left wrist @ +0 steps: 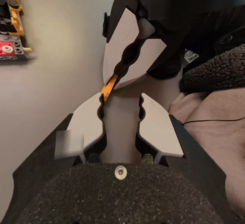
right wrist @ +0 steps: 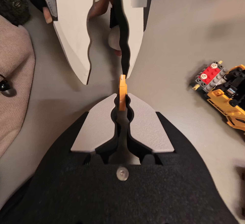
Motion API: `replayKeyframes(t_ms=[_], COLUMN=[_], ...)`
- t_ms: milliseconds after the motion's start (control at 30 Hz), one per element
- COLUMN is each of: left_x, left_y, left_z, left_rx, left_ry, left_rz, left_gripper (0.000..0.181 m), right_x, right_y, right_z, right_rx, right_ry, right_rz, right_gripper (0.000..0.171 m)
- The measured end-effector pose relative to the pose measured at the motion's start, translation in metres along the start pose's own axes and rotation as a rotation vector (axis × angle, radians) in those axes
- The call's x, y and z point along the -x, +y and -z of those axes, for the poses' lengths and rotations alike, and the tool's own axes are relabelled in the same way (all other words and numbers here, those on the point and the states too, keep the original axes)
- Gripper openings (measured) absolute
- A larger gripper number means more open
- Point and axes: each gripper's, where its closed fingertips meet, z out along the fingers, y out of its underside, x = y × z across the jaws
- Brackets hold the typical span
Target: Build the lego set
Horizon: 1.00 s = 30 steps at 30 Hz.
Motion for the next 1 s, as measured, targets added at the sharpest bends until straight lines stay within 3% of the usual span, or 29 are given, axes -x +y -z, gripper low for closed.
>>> replayKeyframes(t_ms=[567,667,1000], left_x=[0.007,0.011,0.008], left_y=[0.004,0.005,0.002], left_z=[0.001,0.004,0.006], left_rx=[0.022,0.026,0.007], left_ry=[-0.128,-0.139,-0.177], left_rz=[-0.186,-0.246,-0.555], left_gripper=[0.050,0.037,0.018], right_x=[0.004,0.005,0.015], right_y=[0.001,0.001,0.002], right_z=[0.001,0.002,0.003], right_rx=[0.009,0.009,0.011], right_ry=[-0.025,-0.028,-0.061], right_rz=[-0.005,0.009,0.081], right_gripper=[0.009,0.009,0.009])
